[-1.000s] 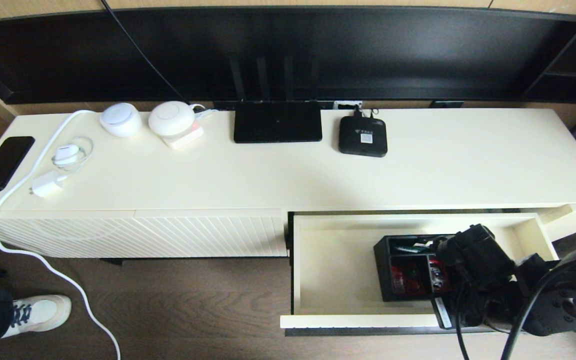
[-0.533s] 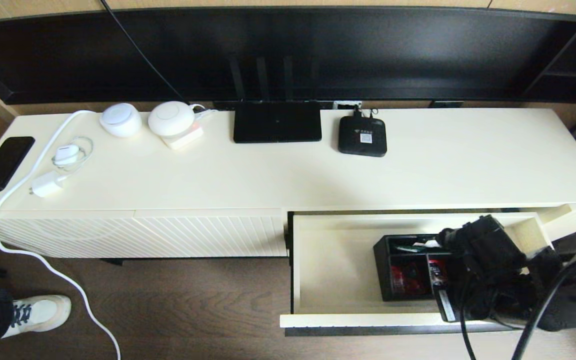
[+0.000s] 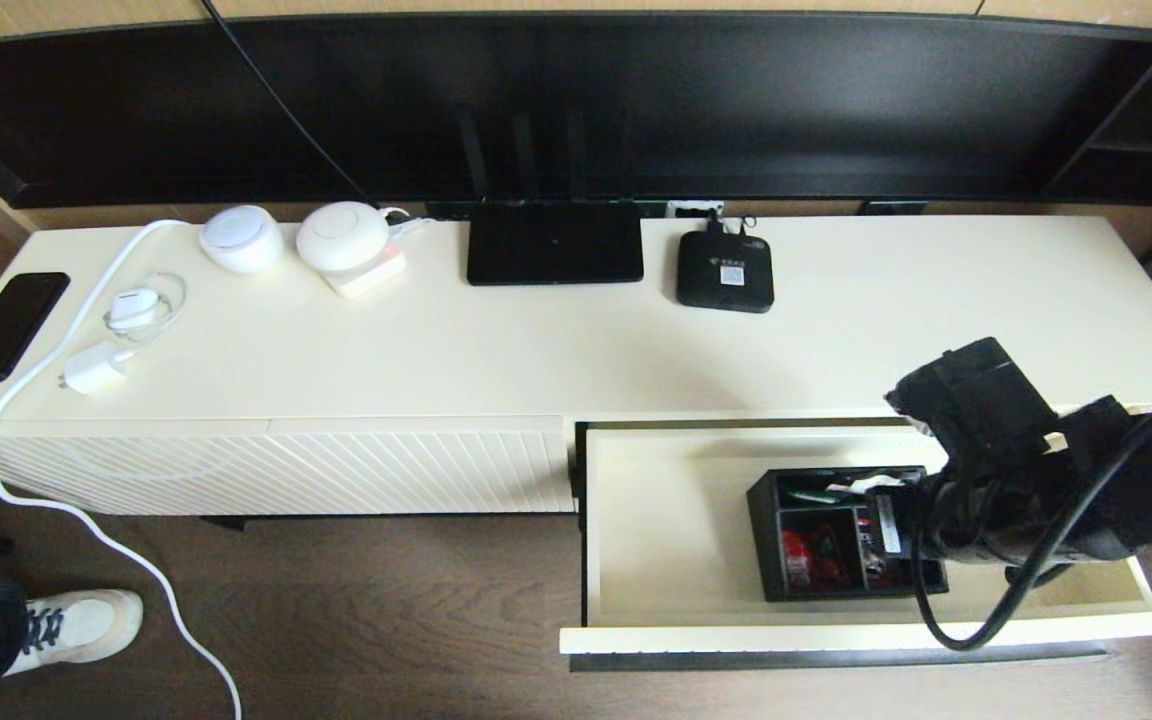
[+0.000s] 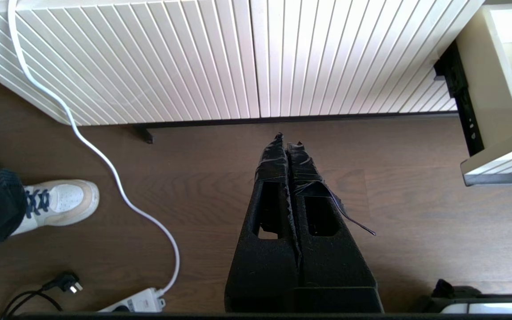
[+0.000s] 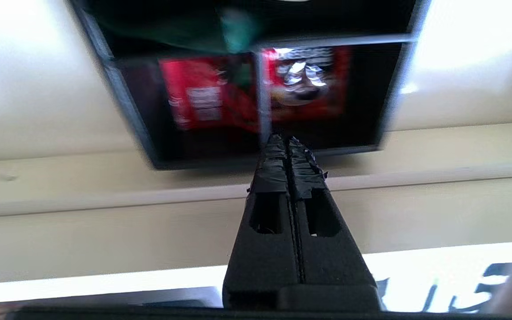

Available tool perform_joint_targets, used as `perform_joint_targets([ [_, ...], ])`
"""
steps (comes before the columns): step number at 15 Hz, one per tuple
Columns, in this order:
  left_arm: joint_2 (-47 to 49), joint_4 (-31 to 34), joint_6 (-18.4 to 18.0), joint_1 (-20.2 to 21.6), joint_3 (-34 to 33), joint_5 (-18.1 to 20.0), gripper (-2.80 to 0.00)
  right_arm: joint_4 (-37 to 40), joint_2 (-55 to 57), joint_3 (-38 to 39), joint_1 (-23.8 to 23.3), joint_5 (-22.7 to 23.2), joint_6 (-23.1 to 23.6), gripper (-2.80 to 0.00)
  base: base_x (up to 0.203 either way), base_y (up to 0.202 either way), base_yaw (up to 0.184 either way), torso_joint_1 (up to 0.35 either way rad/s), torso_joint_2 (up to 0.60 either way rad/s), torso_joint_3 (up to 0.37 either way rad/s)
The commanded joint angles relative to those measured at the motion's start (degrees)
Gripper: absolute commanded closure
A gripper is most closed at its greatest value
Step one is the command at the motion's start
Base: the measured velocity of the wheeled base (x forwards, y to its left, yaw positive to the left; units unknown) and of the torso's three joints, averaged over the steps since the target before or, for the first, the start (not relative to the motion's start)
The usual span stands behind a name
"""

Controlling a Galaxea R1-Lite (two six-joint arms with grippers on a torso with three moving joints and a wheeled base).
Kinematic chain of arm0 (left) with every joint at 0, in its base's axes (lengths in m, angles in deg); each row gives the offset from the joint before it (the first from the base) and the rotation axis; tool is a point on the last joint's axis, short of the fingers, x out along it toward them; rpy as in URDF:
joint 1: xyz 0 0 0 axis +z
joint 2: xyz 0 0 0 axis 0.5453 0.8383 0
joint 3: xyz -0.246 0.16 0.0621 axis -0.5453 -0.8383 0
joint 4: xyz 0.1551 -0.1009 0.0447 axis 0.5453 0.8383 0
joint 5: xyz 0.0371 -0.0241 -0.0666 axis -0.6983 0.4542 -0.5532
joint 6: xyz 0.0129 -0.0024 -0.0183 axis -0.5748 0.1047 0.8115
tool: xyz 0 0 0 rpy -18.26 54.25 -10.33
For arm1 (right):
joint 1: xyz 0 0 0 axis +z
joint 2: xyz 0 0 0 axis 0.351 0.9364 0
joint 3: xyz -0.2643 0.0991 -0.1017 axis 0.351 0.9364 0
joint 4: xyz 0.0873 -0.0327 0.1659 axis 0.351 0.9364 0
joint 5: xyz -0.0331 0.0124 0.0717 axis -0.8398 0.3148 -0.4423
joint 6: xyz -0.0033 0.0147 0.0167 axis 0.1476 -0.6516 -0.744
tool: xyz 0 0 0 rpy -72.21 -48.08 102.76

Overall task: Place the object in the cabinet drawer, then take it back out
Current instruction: Take the storage box out of the drawer and put it on the table

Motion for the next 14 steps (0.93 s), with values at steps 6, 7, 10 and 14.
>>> perform_joint_targets([
  [6,0.09,0.0,0.0,0.0,0.0,-0.01,0.0,6.66,3.75,-5.2,-2.93,7.47,-2.75,-2.8,0.0,0.0,0.0,0.0,0.0,0.0],
  [7,0.09,0.02,0.0,0.0,0.06,-0.01,0.0,6.31,3.98,-4.96,-3.38,7.52,-1.29,-2.8,0.0,0.0,0.0,0.0,0.0,0.0],
  [10,0.09,0.02,0.0,0.0,-0.02,-0.01,0.0,4.95,4.23,-5.06,-4.2,7.53,6.66,-2.8,0.0,0.0,0.0,0.0,0.0,0.0],
  [14,0.09,0.02,0.0,0.0,0.0,-0.01,0.0,3.52,6.4,-5.49,-4.29,7.15,6.96,-2.8,0.0,0.0,0.0,0.0,0.0,0.0],
])
